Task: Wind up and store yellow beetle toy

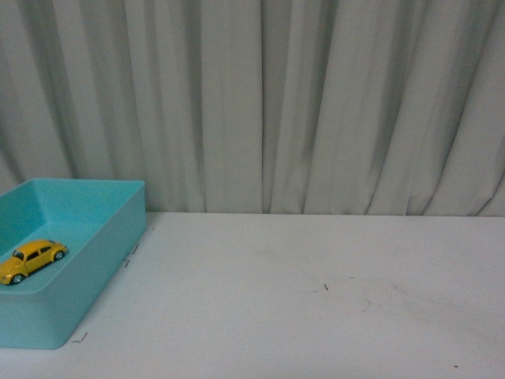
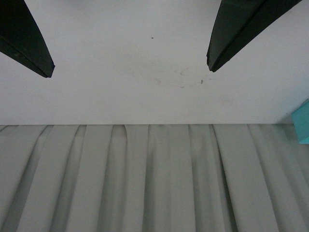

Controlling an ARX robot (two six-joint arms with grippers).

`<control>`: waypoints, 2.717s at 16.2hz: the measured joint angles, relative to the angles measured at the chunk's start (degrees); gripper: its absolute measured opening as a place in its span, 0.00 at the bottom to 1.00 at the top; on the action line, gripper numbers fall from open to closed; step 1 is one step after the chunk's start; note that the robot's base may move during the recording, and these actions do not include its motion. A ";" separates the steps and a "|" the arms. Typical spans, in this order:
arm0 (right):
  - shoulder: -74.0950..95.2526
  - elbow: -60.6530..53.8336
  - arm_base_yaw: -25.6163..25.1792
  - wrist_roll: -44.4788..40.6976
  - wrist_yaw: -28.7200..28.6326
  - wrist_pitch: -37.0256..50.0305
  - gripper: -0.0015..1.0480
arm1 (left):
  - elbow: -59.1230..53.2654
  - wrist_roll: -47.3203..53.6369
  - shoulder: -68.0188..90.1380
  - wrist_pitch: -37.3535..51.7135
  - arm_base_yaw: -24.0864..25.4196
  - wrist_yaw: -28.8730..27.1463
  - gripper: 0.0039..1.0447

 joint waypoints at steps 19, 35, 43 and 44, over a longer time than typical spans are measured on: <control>0.00 0.00 0.00 0.17 -0.02 -0.13 0.94 | 0.00 -0.09 0.00 -0.04 0.00 -0.02 0.94; 0.00 0.00 0.00 0.22 0.00 -0.17 0.94 | 0.00 -0.07 0.00 -0.20 0.00 -0.02 0.94; 0.00 0.00 0.00 0.22 0.02 -0.15 0.94 | 0.00 -0.07 0.00 -0.15 0.00 0.00 0.94; 0.00 0.00 0.00 0.22 0.02 -0.15 0.94 | 0.00 -0.07 0.00 -0.13 0.00 0.00 0.94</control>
